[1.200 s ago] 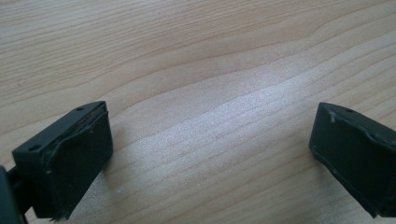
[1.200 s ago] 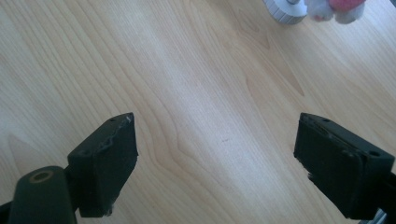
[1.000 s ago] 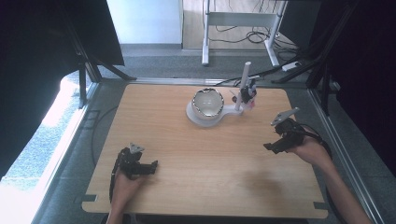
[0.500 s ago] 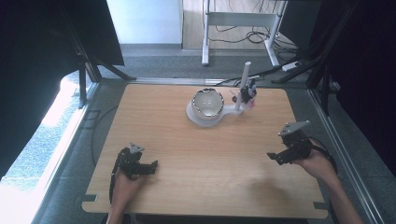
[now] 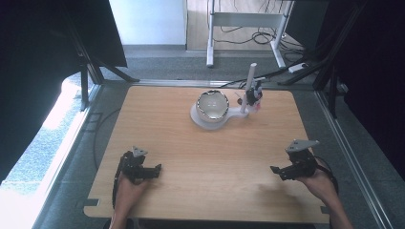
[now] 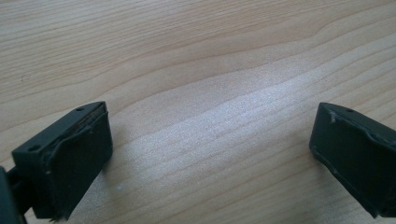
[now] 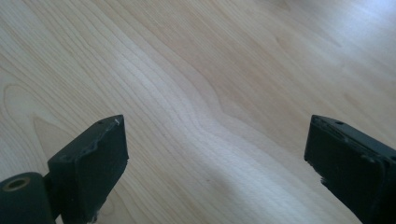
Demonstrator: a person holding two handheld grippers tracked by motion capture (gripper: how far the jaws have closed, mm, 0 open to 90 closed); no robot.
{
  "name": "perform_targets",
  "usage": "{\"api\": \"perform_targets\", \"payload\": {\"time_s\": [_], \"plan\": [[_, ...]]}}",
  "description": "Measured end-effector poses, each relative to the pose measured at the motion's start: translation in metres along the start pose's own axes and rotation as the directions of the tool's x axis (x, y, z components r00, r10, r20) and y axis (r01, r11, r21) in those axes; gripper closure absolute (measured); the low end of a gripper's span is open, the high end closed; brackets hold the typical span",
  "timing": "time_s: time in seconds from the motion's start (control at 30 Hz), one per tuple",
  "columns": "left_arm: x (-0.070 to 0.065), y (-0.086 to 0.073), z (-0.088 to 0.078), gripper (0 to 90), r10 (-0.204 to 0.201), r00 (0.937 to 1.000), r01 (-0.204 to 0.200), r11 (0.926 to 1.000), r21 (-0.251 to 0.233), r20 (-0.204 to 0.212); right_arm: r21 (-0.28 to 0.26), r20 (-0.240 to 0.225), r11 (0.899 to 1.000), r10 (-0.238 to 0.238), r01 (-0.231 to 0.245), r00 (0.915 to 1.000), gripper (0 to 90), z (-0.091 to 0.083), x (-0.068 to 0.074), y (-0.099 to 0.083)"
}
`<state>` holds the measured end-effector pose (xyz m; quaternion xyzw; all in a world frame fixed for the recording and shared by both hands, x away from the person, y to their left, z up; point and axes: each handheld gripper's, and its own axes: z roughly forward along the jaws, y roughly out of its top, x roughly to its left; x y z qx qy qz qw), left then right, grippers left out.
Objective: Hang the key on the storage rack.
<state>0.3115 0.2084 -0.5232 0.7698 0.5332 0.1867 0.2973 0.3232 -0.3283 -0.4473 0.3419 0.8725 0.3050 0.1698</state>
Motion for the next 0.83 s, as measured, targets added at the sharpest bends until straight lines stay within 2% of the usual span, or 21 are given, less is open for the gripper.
{"api": "perform_targets", "payload": {"time_s": [0.2, 0.37, 0.53, 0.6, 0.83], "plan": [[0.000, 0.000, 0.000, 0.0, -0.009, 0.9999, 0.009, 1.0000, 0.000, -0.009, -0.024, 0.000, 0.998, 0.056, -0.056, 0.9984, 6.4, 0.019, 0.007, -0.022], [-0.002, -0.001, -0.001, 0.0, -0.020, 0.9996, 0.020, 0.9998, 0.001, -0.018, -0.017, 0.026, 0.997, 0.076, -0.076, 0.9968, 6.4, 0.033, 0.013, -0.035], [-0.004, -0.003, -0.003, 0.4, -0.023, 0.9995, 0.023, 0.9997, -0.001, -0.021, -0.038, 0.016, 0.991, 0.131, -0.130, 0.9913, 5.0, 0.047, 0.018, -0.047], [-0.004, -0.003, -0.003, 0.5, -0.023, 0.9995, 0.023, 0.9997, -0.002, -0.023, -0.070, 0.003, 0.986, 0.152, -0.151, 0.9884, 2.8, 0.050, 0.019, -0.051], [-0.004, -0.003, -0.002, 0.0, -0.027, 0.9993, 0.027, 0.9996, 0.000, -0.026, -0.067, 0.010, 0.987, 0.150, -0.149, 0.9886, 1.1, 0.050, 0.020, -0.050]]}}
